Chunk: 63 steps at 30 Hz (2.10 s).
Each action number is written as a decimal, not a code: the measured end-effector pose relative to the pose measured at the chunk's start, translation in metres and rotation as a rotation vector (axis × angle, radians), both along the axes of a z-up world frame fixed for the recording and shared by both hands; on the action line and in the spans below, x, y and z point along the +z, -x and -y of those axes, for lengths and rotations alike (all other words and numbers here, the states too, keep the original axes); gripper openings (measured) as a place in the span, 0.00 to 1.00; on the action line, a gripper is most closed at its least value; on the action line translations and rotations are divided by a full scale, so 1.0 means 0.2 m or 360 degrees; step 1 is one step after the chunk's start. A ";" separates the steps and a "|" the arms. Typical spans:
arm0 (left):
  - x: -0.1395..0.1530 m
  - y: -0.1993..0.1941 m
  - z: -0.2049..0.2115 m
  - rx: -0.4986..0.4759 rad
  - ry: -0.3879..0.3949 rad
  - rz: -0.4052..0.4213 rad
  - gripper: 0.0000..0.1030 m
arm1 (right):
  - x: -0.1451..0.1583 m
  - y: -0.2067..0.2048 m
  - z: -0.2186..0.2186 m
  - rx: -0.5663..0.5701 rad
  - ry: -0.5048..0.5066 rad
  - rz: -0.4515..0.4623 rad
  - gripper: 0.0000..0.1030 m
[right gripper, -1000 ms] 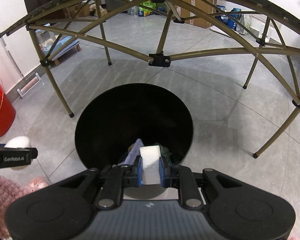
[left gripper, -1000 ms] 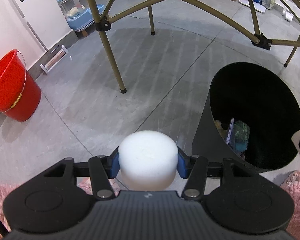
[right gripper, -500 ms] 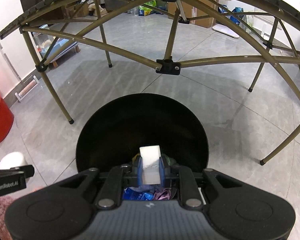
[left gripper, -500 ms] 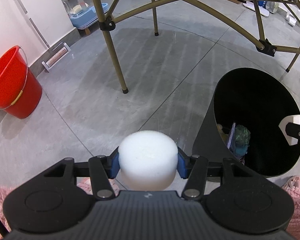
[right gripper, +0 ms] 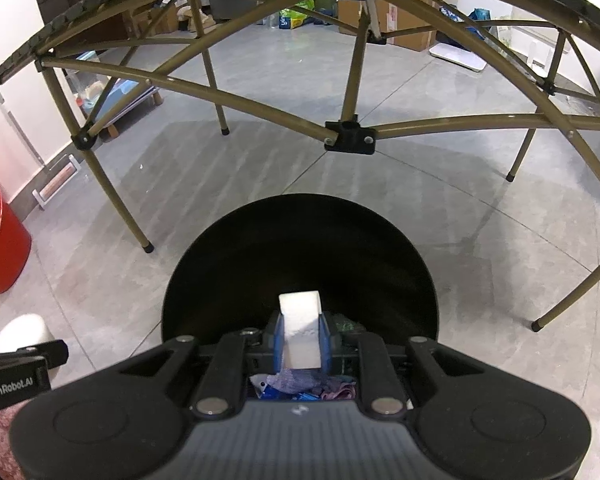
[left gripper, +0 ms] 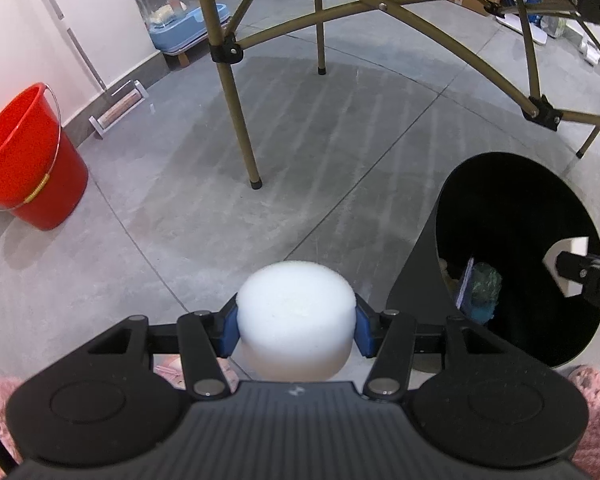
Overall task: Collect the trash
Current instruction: 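Lower the right tool into the bin and open it to drop the foam block, then move the left tool over the bin and open it to drop the foam cylinder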
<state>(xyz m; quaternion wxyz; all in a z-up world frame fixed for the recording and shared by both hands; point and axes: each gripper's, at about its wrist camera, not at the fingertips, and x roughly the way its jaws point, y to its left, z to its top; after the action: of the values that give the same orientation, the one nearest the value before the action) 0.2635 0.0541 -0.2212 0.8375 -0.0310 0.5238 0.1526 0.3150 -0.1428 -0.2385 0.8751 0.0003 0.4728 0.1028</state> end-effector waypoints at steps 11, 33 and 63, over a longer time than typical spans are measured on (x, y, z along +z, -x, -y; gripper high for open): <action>0.01 0.00 0.00 -0.0009 0.0001 0.0000 0.53 | 0.01 -0.01 -0.01 0.0013 0.0034 0.0034 1.00; 0.04 -0.04 0.17 -0.0122 -0.0013 0.0037 0.53 | 0.10 0.01 0.22 -0.0156 0.0027 0.0095 1.00; -0.01 -0.29 0.73 -0.0406 0.0052 0.0037 0.53 | 0.13 0.11 0.75 -0.0595 0.0004 0.0092 1.00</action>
<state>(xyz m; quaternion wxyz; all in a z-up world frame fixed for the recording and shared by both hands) 0.3223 -0.0911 -0.2225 0.8555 0.0204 0.5161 0.0359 0.2934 -0.2937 -0.2117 0.8922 0.0842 0.4394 -0.0623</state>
